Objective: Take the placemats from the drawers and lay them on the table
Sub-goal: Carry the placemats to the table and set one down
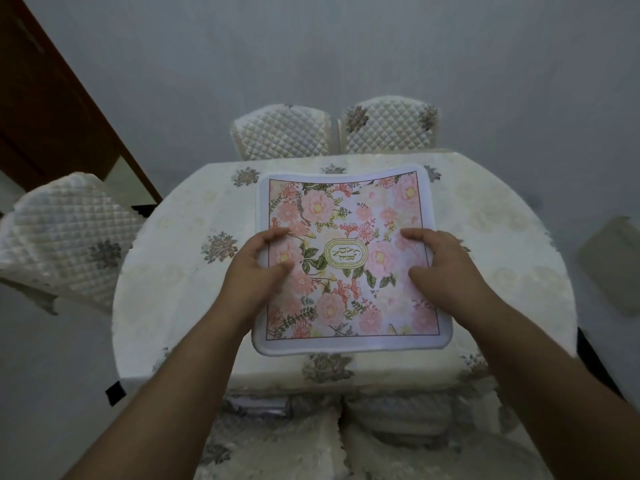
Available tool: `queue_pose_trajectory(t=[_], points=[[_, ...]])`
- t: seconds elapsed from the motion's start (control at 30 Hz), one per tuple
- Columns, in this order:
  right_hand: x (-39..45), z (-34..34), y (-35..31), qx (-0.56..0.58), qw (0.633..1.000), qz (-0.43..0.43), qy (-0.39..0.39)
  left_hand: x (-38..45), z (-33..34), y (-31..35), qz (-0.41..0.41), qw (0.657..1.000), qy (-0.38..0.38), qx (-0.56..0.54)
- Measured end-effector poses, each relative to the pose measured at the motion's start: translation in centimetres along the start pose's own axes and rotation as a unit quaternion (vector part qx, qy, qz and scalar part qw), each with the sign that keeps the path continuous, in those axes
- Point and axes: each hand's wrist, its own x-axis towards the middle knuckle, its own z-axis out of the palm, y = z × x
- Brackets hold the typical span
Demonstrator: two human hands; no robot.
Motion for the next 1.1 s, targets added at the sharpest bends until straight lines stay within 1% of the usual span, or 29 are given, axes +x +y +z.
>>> queue_pose_trajectory(t=[0.1,0.27,0.37,0.43,0.57,0.67,0.83,0.9,0.93,1.0,1.03,1.1], points=[[2.6,0.6,1.4,0.014,1.0,0.017,-0.007,1.8,1.3,-0.2,-0.039,0.999,-0.019,0.012],[6.1,2.4,2.9,0.045,0.998,0.036,0.012,6.0,1.8,-1.2,-0.072,0.994,-0.063,0.058],[8.4,3.4,3.8,0.059,0.997,0.048,0.021,9.0,2.0,-2.1,-0.062,0.994,-0.039,0.075],[10.2,4.0,4.5,0.077,0.995,0.062,0.02,11.2,2.4,-3.1,-0.059,0.996,-0.023,0.065],[14.2,4.8,5.8,0.107,0.989,0.092,0.038,15.4,3.6,-5.9,-0.035,0.998,-0.017,0.049],[17.2,5.7,7.0,0.118,0.987,0.096,0.048,18.2,4.9,-7.8,-0.024,0.998,-0.005,0.053],[22.1,8.0,9.6,0.157,0.981,0.098,0.061,23.0,6.5,-11.1,-0.012,1.0,-0.013,0.021],[23.9,9.1,11.5,0.16,0.981,0.094,0.065,24.6,7.3,-13.0,-0.022,0.998,-0.026,0.051],[24.6,9.7,12.7,0.151,0.982,0.094,0.058,25.2,7.5,-14.1,-0.035,0.994,-0.034,0.097],[25.0,11.2,15.3,0.093,0.989,0.113,0.01,25.6,7.7,-16.8,-0.074,0.976,-0.06,0.197],[24.7,12.1,16.7,0.052,0.991,0.124,-0.024,25.6,7.7,-18.3,-0.091,0.967,-0.079,0.225],[23.9,14.1,19.3,-0.006,0.989,0.13,-0.075,25.3,7.7,-20.7,-0.085,0.956,-0.104,0.26]])
